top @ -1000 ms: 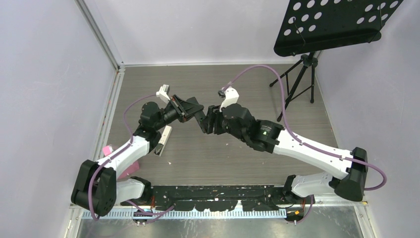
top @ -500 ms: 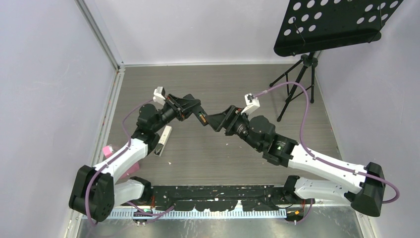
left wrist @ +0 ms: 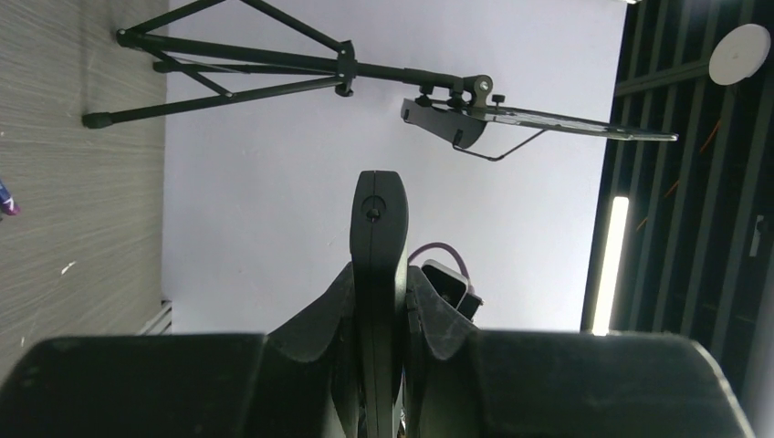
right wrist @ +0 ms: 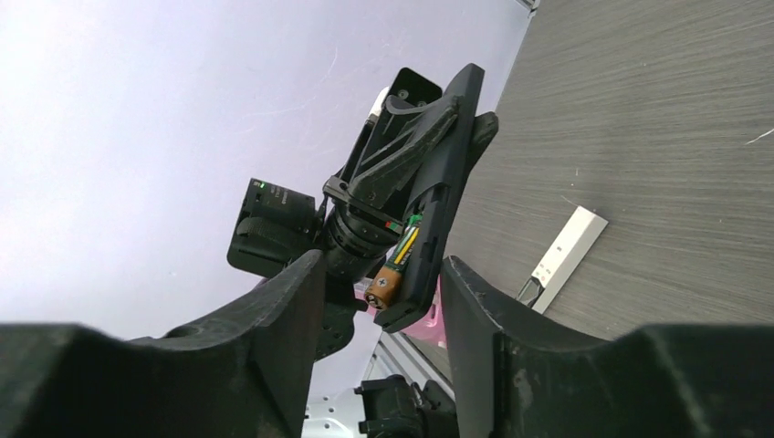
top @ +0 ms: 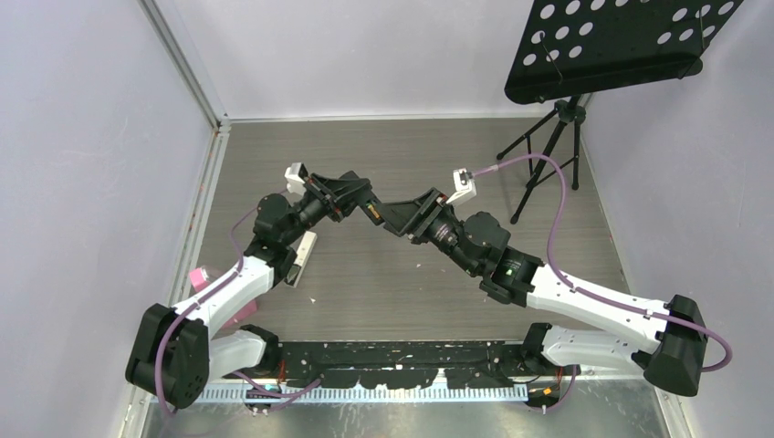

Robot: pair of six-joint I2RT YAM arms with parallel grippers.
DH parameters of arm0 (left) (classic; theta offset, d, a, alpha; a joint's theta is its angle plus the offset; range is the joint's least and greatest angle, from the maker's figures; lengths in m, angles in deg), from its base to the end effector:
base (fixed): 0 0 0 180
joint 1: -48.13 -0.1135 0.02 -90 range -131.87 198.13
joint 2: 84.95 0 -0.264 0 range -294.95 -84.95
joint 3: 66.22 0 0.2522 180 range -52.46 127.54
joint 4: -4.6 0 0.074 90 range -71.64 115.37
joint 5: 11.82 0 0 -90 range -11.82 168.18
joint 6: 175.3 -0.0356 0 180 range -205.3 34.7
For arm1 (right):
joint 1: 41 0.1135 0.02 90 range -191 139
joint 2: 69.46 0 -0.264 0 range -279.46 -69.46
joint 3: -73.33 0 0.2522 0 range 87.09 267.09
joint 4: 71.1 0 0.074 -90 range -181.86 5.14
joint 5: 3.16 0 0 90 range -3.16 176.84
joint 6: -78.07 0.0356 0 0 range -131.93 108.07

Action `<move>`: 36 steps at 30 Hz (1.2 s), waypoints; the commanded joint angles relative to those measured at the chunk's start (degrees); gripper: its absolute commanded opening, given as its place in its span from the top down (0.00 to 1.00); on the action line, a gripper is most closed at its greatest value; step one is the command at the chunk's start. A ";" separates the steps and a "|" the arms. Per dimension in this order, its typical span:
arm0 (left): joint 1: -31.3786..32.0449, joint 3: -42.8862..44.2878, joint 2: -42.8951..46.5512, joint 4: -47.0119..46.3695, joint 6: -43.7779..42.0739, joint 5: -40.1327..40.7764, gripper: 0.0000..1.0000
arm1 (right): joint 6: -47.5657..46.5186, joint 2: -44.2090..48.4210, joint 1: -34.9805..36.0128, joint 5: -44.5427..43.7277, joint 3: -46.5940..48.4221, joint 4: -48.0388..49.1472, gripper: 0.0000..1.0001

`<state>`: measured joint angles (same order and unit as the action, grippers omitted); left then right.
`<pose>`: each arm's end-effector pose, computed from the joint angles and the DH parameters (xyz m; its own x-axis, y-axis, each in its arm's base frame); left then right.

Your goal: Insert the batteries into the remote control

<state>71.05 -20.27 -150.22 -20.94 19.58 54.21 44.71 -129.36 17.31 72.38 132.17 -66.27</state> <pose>0.2278 -0.1120 0.2814 -0.7291 -0.6505 0.2127 -0.0905 -0.2165 -0.9721 0.1378 0.2064 0.3444 -0.5599 0.6327 -0.5350 -0.4100 0.3496 0.8425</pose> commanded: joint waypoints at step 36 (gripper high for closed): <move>-6.55 5.36 -1.83 29.74 -38.14 7.37 1.00 | -9.58 -0.64 -1.88 -2.57 0.59 -14.81 0.29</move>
<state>66.76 -18.41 -152.32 -5.10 -2.69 56.47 42.53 -130.82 15.43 71.55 131.19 -76.28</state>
